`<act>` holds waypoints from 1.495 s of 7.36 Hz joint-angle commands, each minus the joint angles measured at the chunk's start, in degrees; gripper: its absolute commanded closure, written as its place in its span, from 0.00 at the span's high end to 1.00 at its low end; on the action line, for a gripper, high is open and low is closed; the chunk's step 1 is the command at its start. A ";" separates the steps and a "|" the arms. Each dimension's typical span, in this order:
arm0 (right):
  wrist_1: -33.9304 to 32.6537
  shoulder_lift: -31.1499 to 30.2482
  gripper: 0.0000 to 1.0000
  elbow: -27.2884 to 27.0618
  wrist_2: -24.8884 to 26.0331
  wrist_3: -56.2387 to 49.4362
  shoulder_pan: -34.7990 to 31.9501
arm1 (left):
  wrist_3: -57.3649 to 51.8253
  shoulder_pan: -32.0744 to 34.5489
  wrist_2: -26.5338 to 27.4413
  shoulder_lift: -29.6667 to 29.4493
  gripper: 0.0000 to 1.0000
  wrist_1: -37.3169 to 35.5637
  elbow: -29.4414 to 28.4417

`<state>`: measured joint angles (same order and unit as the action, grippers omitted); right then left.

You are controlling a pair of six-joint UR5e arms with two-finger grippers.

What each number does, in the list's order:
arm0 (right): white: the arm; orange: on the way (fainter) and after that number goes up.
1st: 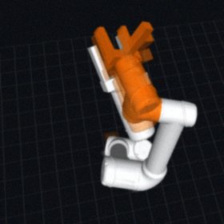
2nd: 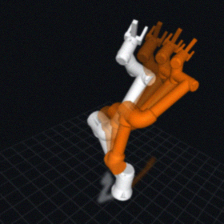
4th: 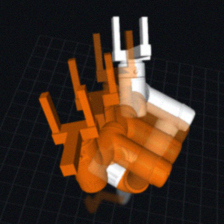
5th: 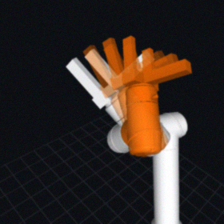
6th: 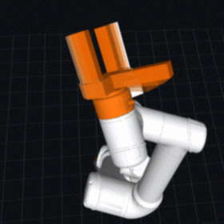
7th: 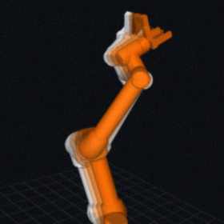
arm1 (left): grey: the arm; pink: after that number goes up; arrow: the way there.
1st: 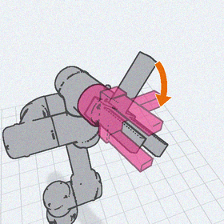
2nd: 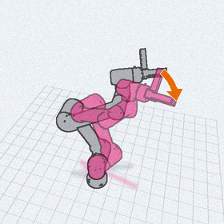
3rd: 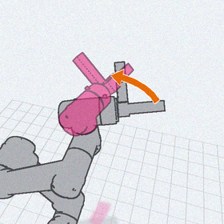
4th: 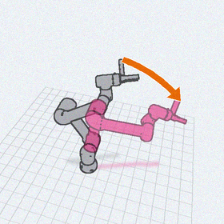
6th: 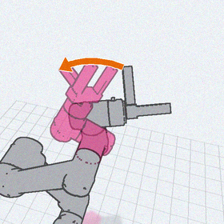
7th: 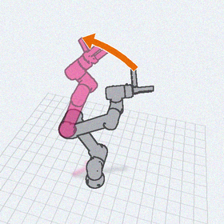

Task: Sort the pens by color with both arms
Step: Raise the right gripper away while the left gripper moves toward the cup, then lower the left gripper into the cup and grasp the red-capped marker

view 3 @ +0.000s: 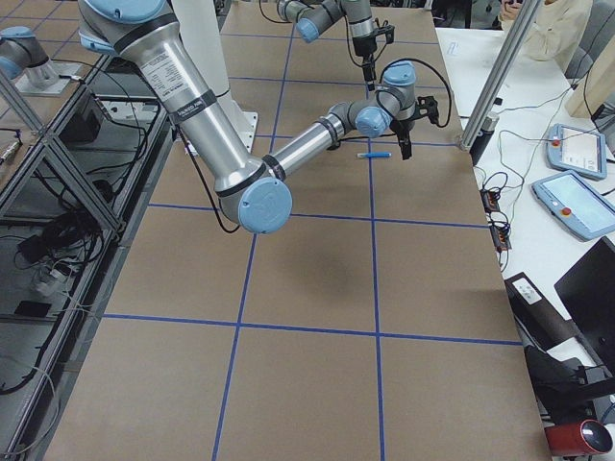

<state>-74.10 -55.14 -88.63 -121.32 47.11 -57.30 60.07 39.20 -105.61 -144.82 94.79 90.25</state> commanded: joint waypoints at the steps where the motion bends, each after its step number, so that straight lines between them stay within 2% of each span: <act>1: 0.01 -0.05 0.98 0.56 -0.14 -0.09 -0.61 | -5.56 -4.20 1.71 1.19 0.94 -0.04 -1.04; 2: 0.01 -0.05 0.98 0.82 -0.14 -0.09 -0.70 | -6.89 -6.48 3.73 0.77 0.91 0.22 -3.21; 4: 0.01 0.12 0.98 0.74 -0.23 -0.18 -0.70 | -6.73 -8.34 4.45 0.15 0.88 1.10 -5.17; 8: 0.01 0.12 0.98 0.91 -0.23 -0.18 -0.70 | -11.46 -9.14 5.42 -0.12 0.65 1.45 -7.19; 11: 0.10 0.56 0.98 1.26 -0.23 0.00 -0.96 | -12.00 -10.46 6.47 -0.03 0.59 1.37 -7.10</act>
<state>-74.00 -54.85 -87.42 -121.49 46.97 -58.05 48.29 29.10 -99.50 -144.91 96.16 83.16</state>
